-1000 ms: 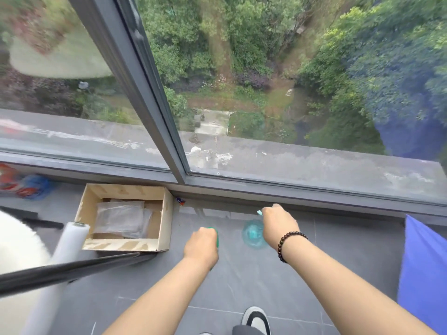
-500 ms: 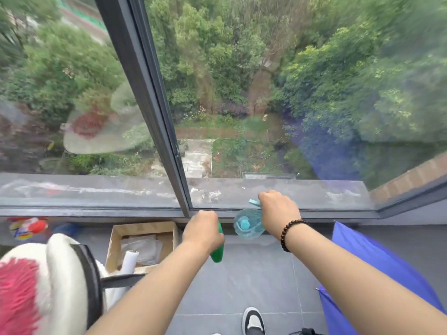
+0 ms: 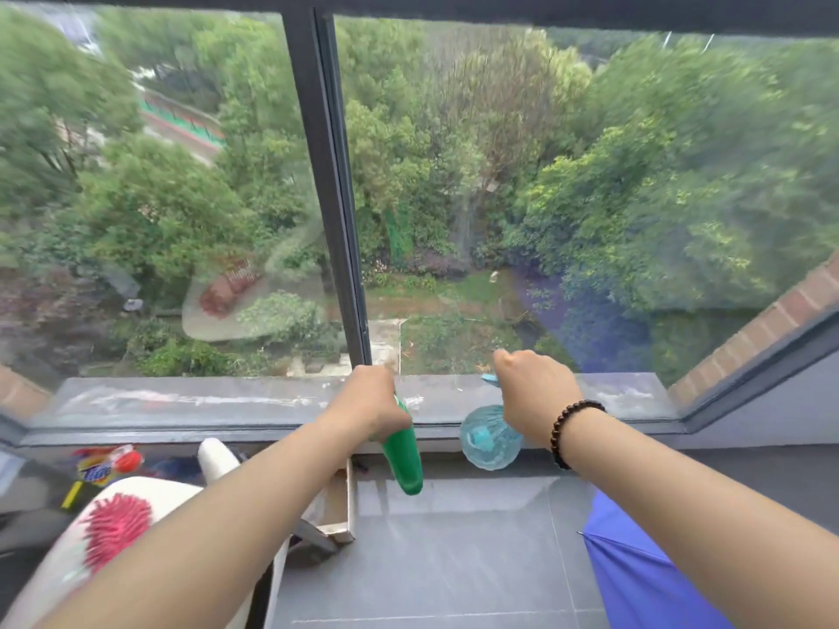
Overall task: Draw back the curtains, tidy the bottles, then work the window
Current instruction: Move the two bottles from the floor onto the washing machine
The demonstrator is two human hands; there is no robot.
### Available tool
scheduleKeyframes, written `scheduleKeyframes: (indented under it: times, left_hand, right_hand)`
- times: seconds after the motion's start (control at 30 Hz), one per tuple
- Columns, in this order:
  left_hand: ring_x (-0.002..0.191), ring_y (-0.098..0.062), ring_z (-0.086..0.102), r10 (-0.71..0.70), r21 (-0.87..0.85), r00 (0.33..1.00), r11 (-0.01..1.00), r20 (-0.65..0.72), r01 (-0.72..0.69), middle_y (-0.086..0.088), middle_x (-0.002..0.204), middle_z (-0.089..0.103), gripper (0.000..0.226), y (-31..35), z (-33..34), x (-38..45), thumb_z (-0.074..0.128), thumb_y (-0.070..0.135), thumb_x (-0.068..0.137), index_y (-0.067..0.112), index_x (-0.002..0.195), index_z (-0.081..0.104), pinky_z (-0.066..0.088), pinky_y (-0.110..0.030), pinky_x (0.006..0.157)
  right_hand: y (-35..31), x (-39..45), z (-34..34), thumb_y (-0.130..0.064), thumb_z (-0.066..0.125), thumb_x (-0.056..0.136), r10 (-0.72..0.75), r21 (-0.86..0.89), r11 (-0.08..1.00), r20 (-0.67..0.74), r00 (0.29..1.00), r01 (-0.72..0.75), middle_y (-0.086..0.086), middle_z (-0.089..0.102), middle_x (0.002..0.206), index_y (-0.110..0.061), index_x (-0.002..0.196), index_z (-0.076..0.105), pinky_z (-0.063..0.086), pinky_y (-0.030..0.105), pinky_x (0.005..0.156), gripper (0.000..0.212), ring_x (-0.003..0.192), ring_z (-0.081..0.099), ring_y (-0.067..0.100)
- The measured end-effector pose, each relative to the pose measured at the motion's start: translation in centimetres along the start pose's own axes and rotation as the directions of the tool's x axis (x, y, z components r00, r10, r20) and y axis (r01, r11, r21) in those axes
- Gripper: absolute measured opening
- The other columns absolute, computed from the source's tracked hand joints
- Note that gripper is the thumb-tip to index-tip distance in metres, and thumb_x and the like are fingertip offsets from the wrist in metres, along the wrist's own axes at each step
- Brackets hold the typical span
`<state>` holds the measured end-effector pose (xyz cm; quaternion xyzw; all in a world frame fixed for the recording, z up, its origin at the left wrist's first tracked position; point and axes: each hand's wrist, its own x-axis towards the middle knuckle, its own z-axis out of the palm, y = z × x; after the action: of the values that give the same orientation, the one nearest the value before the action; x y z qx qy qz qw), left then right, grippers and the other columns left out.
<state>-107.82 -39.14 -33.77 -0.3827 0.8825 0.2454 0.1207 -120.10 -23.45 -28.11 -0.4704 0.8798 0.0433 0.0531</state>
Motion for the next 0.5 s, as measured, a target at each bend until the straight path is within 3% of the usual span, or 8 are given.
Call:
scheduleKeyframes:
  times: [0.17,0.3,0.5]
  left_hand:
    - [0.063,-0.022,0.071,0.002,-0.025,0.998,1.0,-0.055,-0.004,-0.011,0.068,0.068,0.015,-0.3,-2.4,-4.8,0.068,0.018,0.065,0.003,0.067,0.067,0.061,-0.041,0.052]
    - [0.056,-0.016,0.067,-0.036,-0.037,0.993,0.999,-0.114,0.032,-0.003,0.06,0.062,0.02,-0.5,-4.0,-9.6,0.072,0.023,0.066,0.011,0.059,0.058,0.054,-0.027,0.045]
    - [0.052,-0.01,0.071,-0.129,-0.12,0.978,0.987,-0.162,0.11,-0.002,0.062,0.071,0.021,-1.0,-5.9,-17.5,0.077,0.027,0.072,0.009,0.069,0.068,0.062,-0.033,0.06]
  right_hand:
    - [-1.7,-3.4,-2.7,0.003,0.046,0.084,-0.068,-0.028,0.997,0.009,0.998,0.068,0.007,0.05,0.084,-0.012,0.086,0.038,0.04,0.033,0.06,0.016,0.084,0.061,0.03]
    - [-3.2,-6.2,-4.7,0.003,0.046,0.084,-0.168,-0.058,0.984,-0.009,0.986,0.167,0.006,0.059,0.093,-0.014,0.087,0.046,0.042,0.033,0.06,0.017,0.083,0.061,0.029]
    - [-5.7,-11.0,-7.7,0.003,0.047,0.083,-0.325,-0.066,0.944,-0.027,0.945,0.322,0.002,0.05,0.078,-0.011,0.086,0.048,0.046,0.033,0.061,0.015,0.071,0.052,0.026]
